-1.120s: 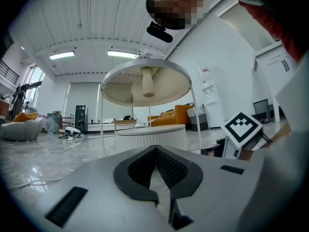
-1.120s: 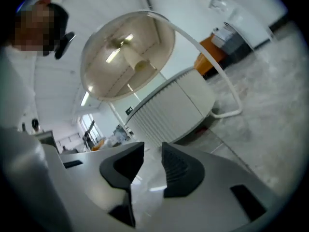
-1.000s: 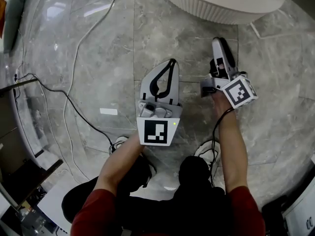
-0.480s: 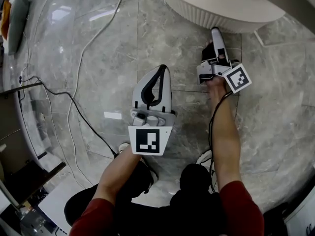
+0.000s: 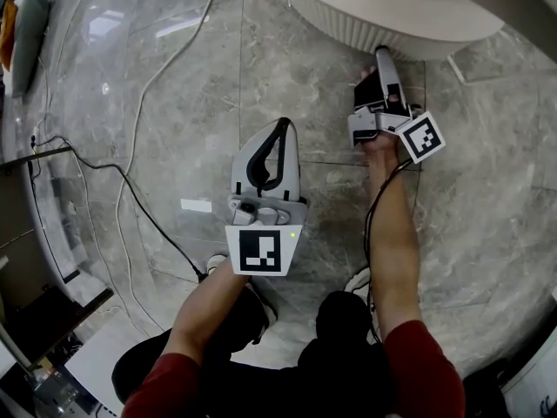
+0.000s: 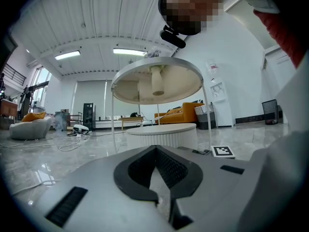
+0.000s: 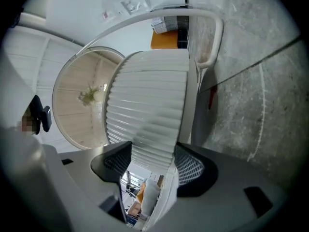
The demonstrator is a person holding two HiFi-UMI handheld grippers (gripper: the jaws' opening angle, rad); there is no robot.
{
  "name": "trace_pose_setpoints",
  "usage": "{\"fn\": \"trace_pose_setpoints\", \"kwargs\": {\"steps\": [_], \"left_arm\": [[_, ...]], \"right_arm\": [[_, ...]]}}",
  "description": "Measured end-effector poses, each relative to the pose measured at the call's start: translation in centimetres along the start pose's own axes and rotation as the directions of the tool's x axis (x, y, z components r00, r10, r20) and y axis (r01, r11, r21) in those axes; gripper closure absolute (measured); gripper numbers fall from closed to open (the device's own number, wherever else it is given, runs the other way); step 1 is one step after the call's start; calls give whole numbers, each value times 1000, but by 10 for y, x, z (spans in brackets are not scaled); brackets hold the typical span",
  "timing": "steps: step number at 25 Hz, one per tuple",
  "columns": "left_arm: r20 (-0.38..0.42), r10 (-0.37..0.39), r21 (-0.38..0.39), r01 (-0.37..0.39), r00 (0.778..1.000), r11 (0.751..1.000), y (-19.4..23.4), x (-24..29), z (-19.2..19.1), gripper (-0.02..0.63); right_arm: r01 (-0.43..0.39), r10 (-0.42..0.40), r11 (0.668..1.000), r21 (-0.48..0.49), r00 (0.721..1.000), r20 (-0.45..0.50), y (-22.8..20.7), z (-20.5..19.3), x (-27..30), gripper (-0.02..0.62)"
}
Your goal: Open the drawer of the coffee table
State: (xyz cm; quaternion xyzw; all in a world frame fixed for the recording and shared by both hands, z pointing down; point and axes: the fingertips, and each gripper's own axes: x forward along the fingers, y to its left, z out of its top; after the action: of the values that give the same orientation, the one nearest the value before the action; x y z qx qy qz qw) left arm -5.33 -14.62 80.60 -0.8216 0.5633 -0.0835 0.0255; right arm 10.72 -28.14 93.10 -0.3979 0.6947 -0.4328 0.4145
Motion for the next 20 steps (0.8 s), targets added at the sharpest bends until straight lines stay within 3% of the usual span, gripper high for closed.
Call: {"fn": "trace_pose_setpoints", "kwargs": {"steps": [7,20], "left_arm": [[1,-2,3,2,1000,1000,-3,-5,1,592],[-10,79,2,-79,997,997,11,-30,-15,592]], "right_arm": [[-13,13,1000,8,999,-34,11,-13,-15,313],[-8,0,999,-32,972,-233,57,-83,-85,321]]}}
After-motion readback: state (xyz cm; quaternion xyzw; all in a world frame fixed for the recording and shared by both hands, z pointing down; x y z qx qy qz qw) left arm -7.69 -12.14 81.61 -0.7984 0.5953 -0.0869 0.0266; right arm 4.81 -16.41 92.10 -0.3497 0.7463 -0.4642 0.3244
